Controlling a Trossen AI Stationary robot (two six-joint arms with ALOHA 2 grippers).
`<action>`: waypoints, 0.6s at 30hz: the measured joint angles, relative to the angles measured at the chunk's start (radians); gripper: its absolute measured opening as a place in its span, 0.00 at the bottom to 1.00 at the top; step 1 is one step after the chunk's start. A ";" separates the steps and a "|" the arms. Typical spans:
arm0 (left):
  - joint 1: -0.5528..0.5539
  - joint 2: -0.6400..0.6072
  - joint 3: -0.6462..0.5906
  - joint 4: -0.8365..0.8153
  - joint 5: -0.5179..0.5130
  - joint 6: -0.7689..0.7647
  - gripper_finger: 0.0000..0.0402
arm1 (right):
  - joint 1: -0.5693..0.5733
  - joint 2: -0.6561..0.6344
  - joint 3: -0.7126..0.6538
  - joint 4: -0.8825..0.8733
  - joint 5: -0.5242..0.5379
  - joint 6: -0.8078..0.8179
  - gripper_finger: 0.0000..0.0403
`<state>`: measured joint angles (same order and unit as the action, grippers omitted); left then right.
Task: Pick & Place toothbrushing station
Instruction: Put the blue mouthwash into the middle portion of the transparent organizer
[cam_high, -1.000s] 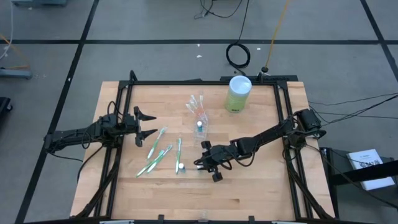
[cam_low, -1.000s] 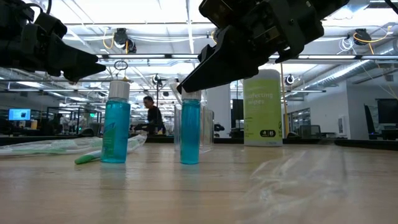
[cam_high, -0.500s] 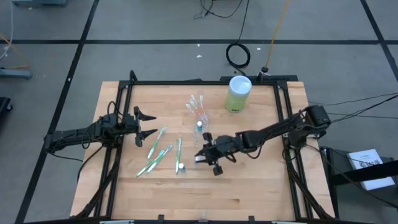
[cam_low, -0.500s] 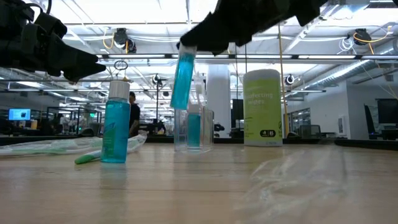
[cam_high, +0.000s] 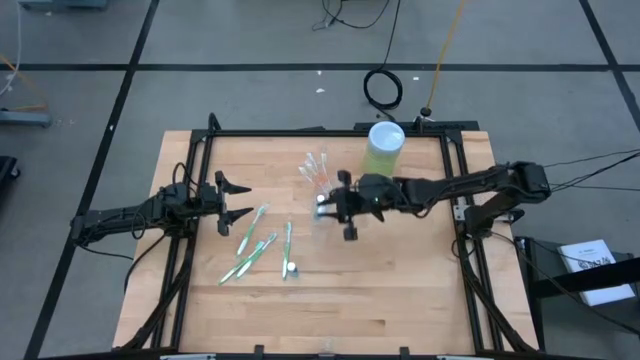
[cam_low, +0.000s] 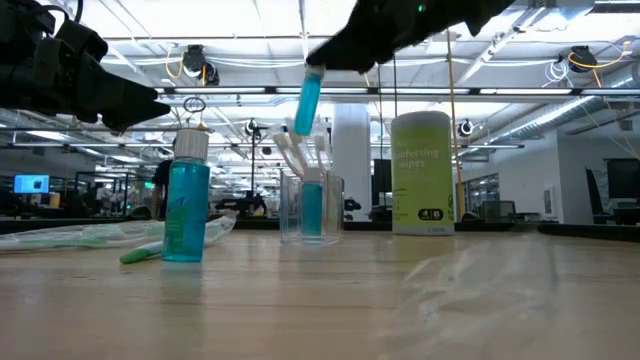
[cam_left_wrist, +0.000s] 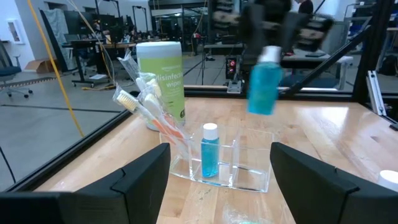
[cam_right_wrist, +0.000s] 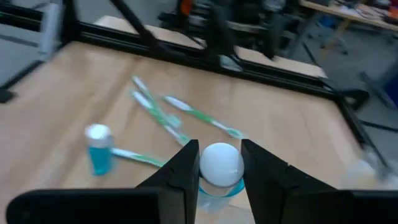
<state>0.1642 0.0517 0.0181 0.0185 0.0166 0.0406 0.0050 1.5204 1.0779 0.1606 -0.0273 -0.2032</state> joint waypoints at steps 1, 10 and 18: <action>0.000 0.000 0.000 0.000 0.000 0.000 0.71 | -0.018 0.000 0.000 -0.015 0.000 0.000 0.22; 0.000 0.000 0.000 0.000 0.000 0.000 0.71 | -0.139 0.001 0.000 -0.086 -0.002 -0.004 0.23; 0.000 0.000 0.000 0.000 0.000 0.000 0.71 | -0.170 0.002 0.000 -0.140 -0.027 0.000 0.23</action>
<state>0.1638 0.0521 0.0178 0.0186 0.0166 0.0406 -0.1654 1.5219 1.0779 0.0208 -0.0544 -0.2035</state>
